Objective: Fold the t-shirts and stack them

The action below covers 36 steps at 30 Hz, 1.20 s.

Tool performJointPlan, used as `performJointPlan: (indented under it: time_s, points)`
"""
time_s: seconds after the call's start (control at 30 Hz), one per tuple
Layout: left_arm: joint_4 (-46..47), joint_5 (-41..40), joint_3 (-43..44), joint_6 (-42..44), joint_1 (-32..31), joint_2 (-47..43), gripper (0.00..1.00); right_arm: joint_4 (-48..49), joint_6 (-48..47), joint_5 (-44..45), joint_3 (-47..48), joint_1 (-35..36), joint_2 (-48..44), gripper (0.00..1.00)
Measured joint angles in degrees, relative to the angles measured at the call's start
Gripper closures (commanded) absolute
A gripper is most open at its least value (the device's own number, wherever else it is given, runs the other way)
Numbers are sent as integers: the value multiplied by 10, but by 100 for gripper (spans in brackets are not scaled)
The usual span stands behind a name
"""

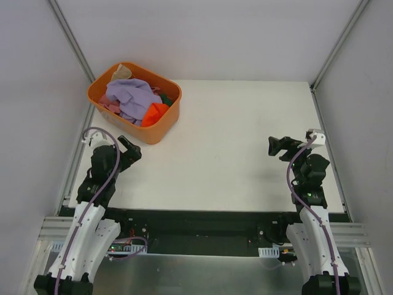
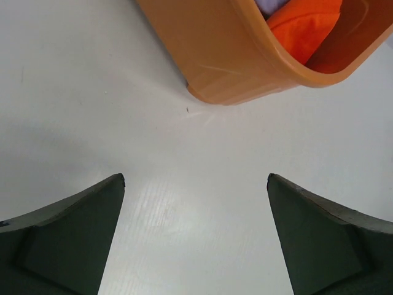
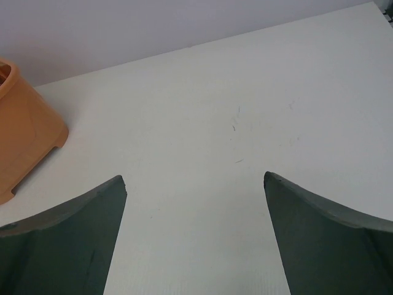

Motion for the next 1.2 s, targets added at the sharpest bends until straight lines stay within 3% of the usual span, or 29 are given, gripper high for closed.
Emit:
performJointPlan:
  time_s: [0.2,0.5,0.97,1.03,1.2]
  points:
    - [0,40,37,24,0,87,1,0,4,0,0,0,3,4]
    - [1,12,148,34,0,180,1,-1,7,-3,-2,0,-5,4]
    - [16,-51,464,101,0,571,2,-49,6,-14,14,0,67,4]
    - [16,-70,503,112,0,620,12,-50,5,-15,14,0,67,4]
    - [10,-111,621,150,0,749,50,-50,3,-15,14,0,66,4]
